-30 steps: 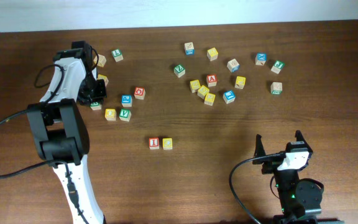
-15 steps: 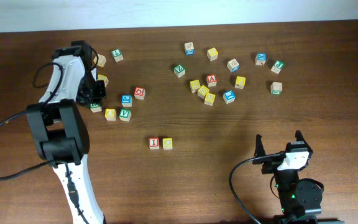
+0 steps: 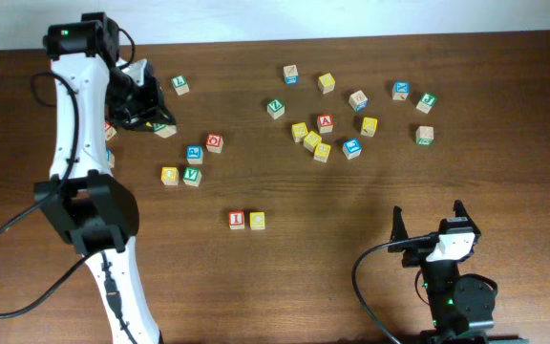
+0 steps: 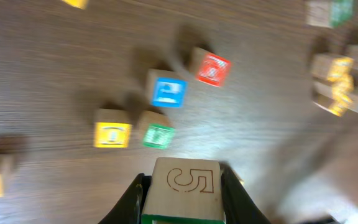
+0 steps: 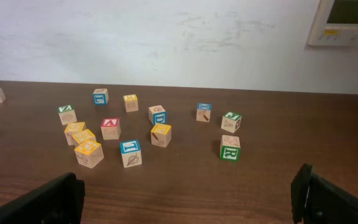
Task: Spell out ICRA
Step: 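Carry the green R block toward the I and C blocks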
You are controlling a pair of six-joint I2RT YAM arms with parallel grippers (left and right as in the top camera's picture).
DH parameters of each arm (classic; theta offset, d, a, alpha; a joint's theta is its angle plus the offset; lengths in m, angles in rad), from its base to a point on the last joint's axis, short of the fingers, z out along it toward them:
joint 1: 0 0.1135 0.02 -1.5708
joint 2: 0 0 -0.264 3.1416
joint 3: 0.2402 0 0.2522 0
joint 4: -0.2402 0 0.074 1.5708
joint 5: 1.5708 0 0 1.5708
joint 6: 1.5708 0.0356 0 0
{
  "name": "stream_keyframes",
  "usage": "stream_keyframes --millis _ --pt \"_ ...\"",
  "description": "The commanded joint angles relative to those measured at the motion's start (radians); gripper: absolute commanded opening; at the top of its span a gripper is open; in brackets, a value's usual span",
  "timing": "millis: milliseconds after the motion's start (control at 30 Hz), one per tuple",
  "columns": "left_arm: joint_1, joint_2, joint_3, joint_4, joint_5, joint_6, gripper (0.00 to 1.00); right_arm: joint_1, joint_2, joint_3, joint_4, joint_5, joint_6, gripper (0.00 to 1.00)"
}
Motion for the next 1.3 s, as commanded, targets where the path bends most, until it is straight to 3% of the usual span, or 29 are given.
stream_keyframes --millis 0,233,433,600,733,933,1067,1167,1267 --pt "-0.094 0.005 0.019 -0.004 0.115 0.001 0.09 -0.006 -0.006 -0.005 -0.005 -0.002 -0.003 0.98" --pt "-0.401 0.006 0.018 -0.003 0.091 0.000 0.08 -0.006 -0.006 -0.005 -0.005 -0.002 -0.003 0.98" --pt "-0.625 0.007 -0.058 -0.007 -0.119 -0.173 0.05 -0.006 -0.006 -0.005 -0.005 -0.002 -0.003 0.98" --pt "-0.649 0.007 -0.190 -0.010 -0.117 -0.154 0.05 -0.006 -0.006 -0.005 -0.005 -0.002 -0.003 0.98" --pt "-0.636 -0.034 -0.195 -0.010 -0.088 -0.129 0.05 -0.006 -0.006 -0.005 -0.006 -0.002 -0.003 0.98" --pt "-0.591 -0.289 -0.254 -0.010 -0.092 -0.104 0.06 -0.006 -0.006 -0.005 -0.005 -0.002 -0.003 0.98" --pt "-0.568 -0.464 -0.455 -0.005 -0.092 -0.131 0.07 -0.006 -0.006 -0.005 -0.005 -0.002 -0.003 0.98" --pt "-0.584 -0.468 -0.603 0.129 -0.091 -0.220 0.09 -0.006 -0.006 -0.005 -0.005 -0.002 -0.003 0.98" --pt "-0.593 -0.468 -0.865 0.426 -0.092 -0.424 0.10 -0.006 -0.006 -0.005 -0.006 -0.002 -0.003 0.98"
